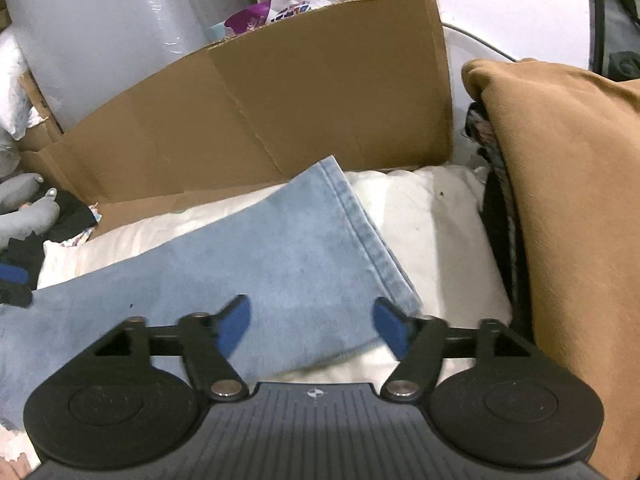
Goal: Fold clothes
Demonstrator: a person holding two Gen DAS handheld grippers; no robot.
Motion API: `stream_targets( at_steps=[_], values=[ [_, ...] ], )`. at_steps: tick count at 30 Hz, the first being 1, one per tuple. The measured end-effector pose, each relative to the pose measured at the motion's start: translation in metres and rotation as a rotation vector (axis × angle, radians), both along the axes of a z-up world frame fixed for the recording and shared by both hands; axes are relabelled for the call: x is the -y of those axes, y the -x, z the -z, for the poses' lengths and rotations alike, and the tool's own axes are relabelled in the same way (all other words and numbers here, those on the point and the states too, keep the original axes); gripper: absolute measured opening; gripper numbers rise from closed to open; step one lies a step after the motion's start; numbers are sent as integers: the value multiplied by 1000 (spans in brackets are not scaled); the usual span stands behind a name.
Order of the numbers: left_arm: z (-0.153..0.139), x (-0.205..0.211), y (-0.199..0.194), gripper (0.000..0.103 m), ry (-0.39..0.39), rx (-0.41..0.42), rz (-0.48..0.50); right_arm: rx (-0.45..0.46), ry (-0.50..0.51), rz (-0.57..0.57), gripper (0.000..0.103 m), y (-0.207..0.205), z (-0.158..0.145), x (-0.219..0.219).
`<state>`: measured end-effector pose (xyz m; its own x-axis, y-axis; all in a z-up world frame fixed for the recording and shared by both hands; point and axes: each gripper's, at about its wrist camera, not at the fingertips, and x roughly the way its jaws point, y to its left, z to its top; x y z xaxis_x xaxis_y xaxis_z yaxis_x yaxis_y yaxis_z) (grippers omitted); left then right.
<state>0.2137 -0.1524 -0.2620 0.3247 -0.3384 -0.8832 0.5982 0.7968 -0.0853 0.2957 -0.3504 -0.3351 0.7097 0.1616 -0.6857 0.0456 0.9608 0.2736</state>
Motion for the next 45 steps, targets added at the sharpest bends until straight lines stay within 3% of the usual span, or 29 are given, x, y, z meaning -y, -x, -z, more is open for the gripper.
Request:
stream_targets(
  at_steps=[3, 11, 18, 25, 31, 36, 40, 45],
  values=[
    [11, 27, 20, 87, -8, 9, 66, 19, 45, 11, 86, 14, 3, 1],
    [52, 89, 48, 87, -44, 1, 211, -20, 1, 86, 87, 35, 26, 7],
    [71, 111, 55, 87, -12, -36, 324, 4, 50, 12, 87, 41, 19, 1],
    [93, 116, 62, 86, -86, 9, 345, 0, 19, 47, 87, 43, 18, 3],
    [103, 109, 55, 76, -112, -1, 299, -36, 36, 32, 87, 45, 23, -1],
    [100, 109, 52, 58, -117, 43, 295, -42, 37, 24, 87, 49, 26, -2],
    [93, 107, 51, 36, -102, 83, 288, -40, 34, 27, 87, 48, 25, -2],
    [87, 108, 59, 34, -90, 122, 305, -25, 10, 10, 87, 49, 23, -4]
  ],
)
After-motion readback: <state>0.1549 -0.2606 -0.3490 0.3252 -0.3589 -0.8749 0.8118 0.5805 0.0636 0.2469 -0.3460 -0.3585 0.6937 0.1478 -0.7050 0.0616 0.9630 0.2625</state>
